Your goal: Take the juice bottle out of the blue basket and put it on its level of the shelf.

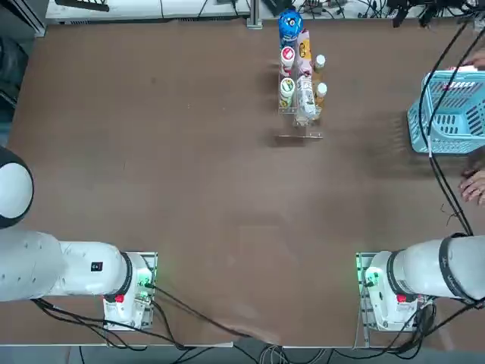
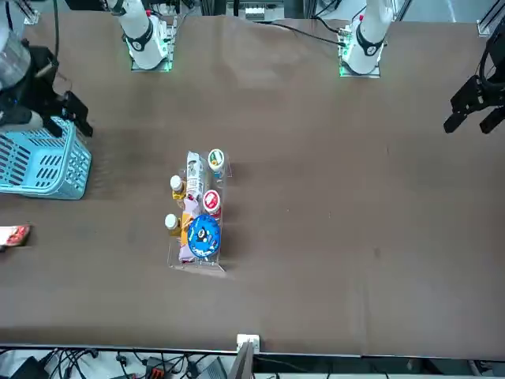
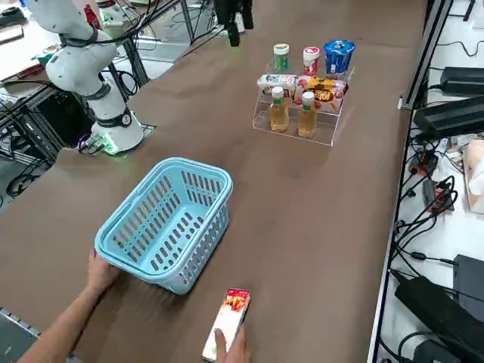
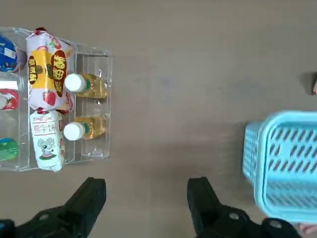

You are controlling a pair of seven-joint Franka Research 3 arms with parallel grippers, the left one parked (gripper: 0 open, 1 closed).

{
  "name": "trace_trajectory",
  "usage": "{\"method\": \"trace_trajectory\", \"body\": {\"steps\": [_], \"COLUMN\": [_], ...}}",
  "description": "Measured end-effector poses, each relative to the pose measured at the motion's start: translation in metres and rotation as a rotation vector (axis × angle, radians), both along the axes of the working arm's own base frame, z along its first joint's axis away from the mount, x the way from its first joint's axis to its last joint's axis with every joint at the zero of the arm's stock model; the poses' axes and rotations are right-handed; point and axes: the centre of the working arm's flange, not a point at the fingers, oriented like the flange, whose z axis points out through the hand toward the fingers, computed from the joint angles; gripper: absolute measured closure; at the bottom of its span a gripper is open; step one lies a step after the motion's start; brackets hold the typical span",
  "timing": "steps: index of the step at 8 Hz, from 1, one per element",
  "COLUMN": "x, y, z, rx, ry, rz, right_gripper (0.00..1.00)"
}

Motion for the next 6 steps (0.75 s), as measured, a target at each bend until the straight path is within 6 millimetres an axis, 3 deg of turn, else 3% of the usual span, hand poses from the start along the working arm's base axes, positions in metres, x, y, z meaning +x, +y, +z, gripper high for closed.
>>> {"method": "trace_trajectory", "body": {"steps": [3, 6], "x": [-0.018, -0.019], "y": [0.003, -0.003], "z": [0.013, 0.015], "rx": [0.000, 0.001], "ry": [0.020, 0.019], "rz": [-0.048, -0.059], "right_gripper": [0.00, 0.00]}}
